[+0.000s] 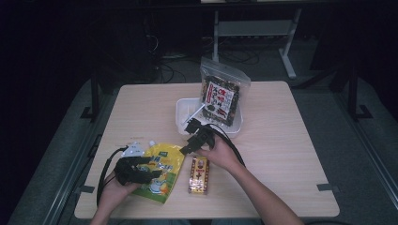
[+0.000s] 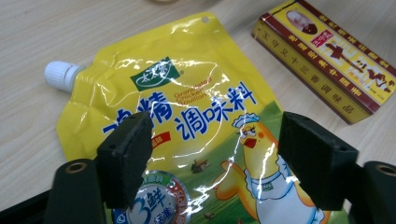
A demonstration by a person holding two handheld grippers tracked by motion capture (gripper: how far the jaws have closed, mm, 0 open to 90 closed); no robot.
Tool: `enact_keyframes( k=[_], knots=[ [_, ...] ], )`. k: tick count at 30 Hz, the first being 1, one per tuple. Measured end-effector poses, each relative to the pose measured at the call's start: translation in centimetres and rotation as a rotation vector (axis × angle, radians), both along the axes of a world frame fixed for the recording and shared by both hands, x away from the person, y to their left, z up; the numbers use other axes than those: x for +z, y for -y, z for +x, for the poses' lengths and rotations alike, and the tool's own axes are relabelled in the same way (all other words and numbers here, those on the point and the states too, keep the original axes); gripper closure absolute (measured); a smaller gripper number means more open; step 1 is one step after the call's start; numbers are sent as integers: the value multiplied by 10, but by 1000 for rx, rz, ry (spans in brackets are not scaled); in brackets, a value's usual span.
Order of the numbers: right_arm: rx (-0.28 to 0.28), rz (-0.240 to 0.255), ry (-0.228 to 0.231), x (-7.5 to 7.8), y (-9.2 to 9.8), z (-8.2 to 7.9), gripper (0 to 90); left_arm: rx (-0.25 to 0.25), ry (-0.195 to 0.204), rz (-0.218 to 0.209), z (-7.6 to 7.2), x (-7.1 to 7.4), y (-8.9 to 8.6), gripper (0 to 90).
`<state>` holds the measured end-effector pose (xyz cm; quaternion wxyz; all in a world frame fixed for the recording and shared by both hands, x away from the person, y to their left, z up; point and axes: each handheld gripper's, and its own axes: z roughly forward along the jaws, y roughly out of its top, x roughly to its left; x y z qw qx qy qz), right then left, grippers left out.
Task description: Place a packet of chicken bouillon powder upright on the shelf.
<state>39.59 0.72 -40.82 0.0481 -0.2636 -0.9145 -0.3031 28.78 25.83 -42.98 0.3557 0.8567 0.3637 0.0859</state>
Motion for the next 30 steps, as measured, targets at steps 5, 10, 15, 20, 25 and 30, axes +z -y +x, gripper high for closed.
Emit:
enact_keyframes(
  k=[5,10,15,20,25,30],
  knots=[
    [-2,-37,-25,-8,-8,7,456,5,-11,9,1,-1,-2,306],
    [-11,-56,-59,-17,-13,16,463,10,-28,21,4,-5,-4,324],
    [-19,-85,-79,-27,-14,21,458,12,-50,33,5,-8,-4,336],
    [-15,-77,-112,-34,-17,25,478,7,-66,40,6,-11,-3,344],
    [-12,-57,-147,-38,-19,27,539,10,-87,28,7,-13,-4,351],
    [-14,-43,-159,-40,-19,29,638,8,-87,28,7,-14,-4,351]
  ],
)
